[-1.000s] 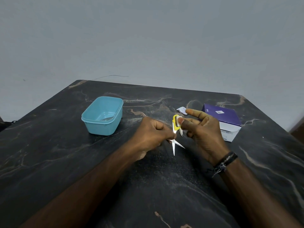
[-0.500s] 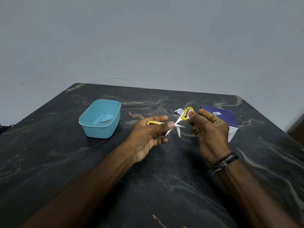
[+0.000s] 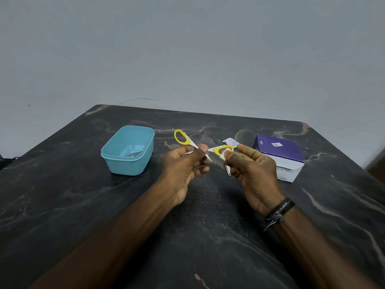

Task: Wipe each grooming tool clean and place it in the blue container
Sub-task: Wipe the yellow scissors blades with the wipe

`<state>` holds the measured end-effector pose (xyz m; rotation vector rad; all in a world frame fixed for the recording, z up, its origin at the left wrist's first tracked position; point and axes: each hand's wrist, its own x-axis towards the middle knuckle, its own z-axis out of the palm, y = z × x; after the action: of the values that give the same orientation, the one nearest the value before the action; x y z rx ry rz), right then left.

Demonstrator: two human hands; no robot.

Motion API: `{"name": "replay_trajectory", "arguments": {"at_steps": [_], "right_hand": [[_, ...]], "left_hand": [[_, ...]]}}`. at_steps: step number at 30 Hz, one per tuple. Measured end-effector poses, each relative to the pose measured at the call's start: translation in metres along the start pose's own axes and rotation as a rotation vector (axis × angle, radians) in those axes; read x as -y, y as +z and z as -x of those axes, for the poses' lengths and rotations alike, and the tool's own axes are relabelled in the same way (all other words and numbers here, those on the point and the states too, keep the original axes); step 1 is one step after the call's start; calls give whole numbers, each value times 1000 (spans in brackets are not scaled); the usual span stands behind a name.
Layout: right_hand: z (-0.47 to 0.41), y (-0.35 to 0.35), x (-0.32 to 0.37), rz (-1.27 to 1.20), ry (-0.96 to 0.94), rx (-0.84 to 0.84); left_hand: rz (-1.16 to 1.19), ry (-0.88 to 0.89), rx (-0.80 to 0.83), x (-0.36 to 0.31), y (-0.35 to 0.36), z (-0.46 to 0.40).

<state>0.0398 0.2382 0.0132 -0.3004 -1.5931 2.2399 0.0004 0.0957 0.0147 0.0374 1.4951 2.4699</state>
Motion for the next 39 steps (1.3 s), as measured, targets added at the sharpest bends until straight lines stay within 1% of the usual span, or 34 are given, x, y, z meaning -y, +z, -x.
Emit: {"name": "replay_trajectory", "arguments": {"at_steps": [3, 6, 10, 14, 16, 20, 24, 26, 28, 33, 39], "right_hand": [[0, 1, -3, 33, 15, 12], [0, 1, -2, 27, 6, 10], [0, -1, 5, 10, -22, -15], [-1, -5, 7, 43, -21, 5], [-1, -7, 10, 118, -23, 46], [0, -9, 16, 322, -27, 204], [3, -7, 14, 383, 39, 284], [5, -5, 12, 400, 64, 315], [6, -4, 10, 415, 81, 331], [7, -3, 11, 444, 75, 332], [7, 0, 5, 437, 65, 341]], "left_hand": [[-13, 58, -29, 1, 1, 0], [-55, 91, -23, -2, 0, -1], [-129, 94, -19, -6, -4, -3], [-186, 81, 10, -9, -6, -1], [-209, 89, 18, -12, -7, -2], [-229, 103, 13, -17, -12, -4], [-172, 114, -5, -15, -14, -5], [-179, 121, -7, -14, -14, -6], [-203, 139, -19, -13, -14, -6], [-345, 246, -38, -14, -14, -8], [-410, 273, 0, -16, -17, -9]]}}
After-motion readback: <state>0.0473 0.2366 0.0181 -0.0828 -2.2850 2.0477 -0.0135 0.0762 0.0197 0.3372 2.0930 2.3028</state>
